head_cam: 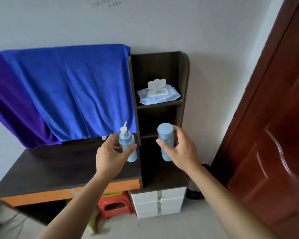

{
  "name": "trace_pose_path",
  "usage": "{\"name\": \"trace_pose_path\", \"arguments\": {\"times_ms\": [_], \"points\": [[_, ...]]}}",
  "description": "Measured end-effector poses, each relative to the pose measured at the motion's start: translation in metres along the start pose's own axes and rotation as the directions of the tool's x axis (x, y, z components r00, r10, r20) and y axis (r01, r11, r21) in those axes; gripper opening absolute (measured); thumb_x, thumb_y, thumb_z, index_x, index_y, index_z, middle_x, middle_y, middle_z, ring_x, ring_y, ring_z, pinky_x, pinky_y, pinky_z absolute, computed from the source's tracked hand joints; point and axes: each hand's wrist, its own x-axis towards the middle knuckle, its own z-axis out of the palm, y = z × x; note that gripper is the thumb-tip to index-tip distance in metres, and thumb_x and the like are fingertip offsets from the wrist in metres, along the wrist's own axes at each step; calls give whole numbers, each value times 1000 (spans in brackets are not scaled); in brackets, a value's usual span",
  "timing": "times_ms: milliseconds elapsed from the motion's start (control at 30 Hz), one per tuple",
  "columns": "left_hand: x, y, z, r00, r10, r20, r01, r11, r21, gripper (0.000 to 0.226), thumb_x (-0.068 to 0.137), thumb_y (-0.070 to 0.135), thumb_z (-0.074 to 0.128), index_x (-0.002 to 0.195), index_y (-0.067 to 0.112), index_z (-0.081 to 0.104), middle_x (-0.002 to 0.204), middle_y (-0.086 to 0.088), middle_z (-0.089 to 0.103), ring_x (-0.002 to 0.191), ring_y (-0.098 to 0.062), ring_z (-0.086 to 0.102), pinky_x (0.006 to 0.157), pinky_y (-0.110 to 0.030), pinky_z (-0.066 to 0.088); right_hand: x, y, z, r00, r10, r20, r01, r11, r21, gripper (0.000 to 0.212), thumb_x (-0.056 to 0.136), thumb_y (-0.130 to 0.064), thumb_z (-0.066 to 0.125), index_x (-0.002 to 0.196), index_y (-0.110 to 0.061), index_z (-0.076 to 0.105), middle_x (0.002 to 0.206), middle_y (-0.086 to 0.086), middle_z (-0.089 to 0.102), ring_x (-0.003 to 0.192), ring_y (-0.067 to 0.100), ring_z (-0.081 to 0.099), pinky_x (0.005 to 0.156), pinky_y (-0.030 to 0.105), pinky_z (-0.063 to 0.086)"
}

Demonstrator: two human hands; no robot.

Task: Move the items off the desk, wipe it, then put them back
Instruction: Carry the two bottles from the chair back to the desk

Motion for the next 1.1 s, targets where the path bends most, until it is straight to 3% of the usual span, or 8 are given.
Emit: {"name": "trace_pose_path", "arguments": {"times_ms": [67, 133, 233, 333, 533, 733, 933, 1100], "points": [[29, -11, -4, 999, -15, -37, 15, 1000, 2, 41, 67, 47, 83, 101, 37, 63, 87, 29, 66, 80, 5, 64, 70, -21, 48, 39, -3, 21, 999, -19, 46, 19, 1000, 9, 64, 78, -76, 61, 130, -42, 45, 127, -23, 59, 110, -4, 55, 89, 24, 47], [55, -27, -10, 997, -34, -65, 35, 999, 11, 41, 68, 45, 84, 101, 36, 62, 89, 30, 66, 80, 4, 64, 68, -16, 45, 73, -8, 44, 998, -26, 62, 23, 999, 41, 60, 77, -75, 63, 126, -46, 45, 119, -32, 57, 105, -14, 52, 85, 16, 42], [92, -58, -17, 993, -76, -95, 79, 996, 31, 41, 67, 43, 85, 101, 38, 62, 88, 30, 66, 78, 3, 64, 68, -18, 46, 112, -13, 84, 997, -15, 74, 10, 997, 76, 58, 76, -75, 64, 123, -49, 45, 108, -43, 53, 102, -22, 48, 83, 9, 37], [133, -99, -19, 987, -127, -96, 130, 991, 31, 43, 67, 43, 86, 102, 38, 63, 86, 29, 66, 75, 2, 64, 71, -25, 51, 141, -12, 130, 995, 19, 97, -27, 996, 87, 56, 75, -73, 66, 122, -47, 48, 114, -32, 61, 107, -7, 57, 88, 21, 45], [221, -184, -8, 987, -153, 49, 153, 988, 9, 43, 68, 42, 84, 103, 36, 60, 86, 22, 68, 79, 2, 62, 77, -32, 53, 173, -1, 223, 982, 162, 98, -167, 985, 44, 59, 73, -74, 68, 122, -46, 48, 112, -31, 62, 105, -7, 58, 84, 12, 43], [281, -245, 22, 947, -217, 238, 217, 976, 26, 41, 69, 46, 80, 102, 36, 57, 86, 14, 68, 81, -7, 64, 77, -36, 52, 186, 17, 290, 926, 369, 80, -369, 929, -20, 62, 72, -73, 68, 122, -42, 48, 113, -24, 61, 107, 5, 62, 92, 35, 54], [298, -286, 67, 881, -349, 320, 337, 937, 92, 44, 65, 50, 79, 99, 39, 53, 78, 21, 65, 76, 1, 62, 62, -18, 41, 192, 48, 337, 887, 428, 174, -425, 903, -56, 63, 81, -47, 78, 130, -20, 50, 122, 2, 66, 109, 22, 66, 91, 47, 56], [296, -308, 99, 832, -436, 344, 406, 900, 159, 44, 64, 46, 80, 98, 35, 54, 78, 20, 67, 83, -10, 64, 72, -32, 50, 199, 70, 360, 857, 450, 251, -440, 893, -97, 63, 85, -29, 80, 133, -3, 48, 125, 13, 64, 114, 26, 62, 96, 45, 53]]}}
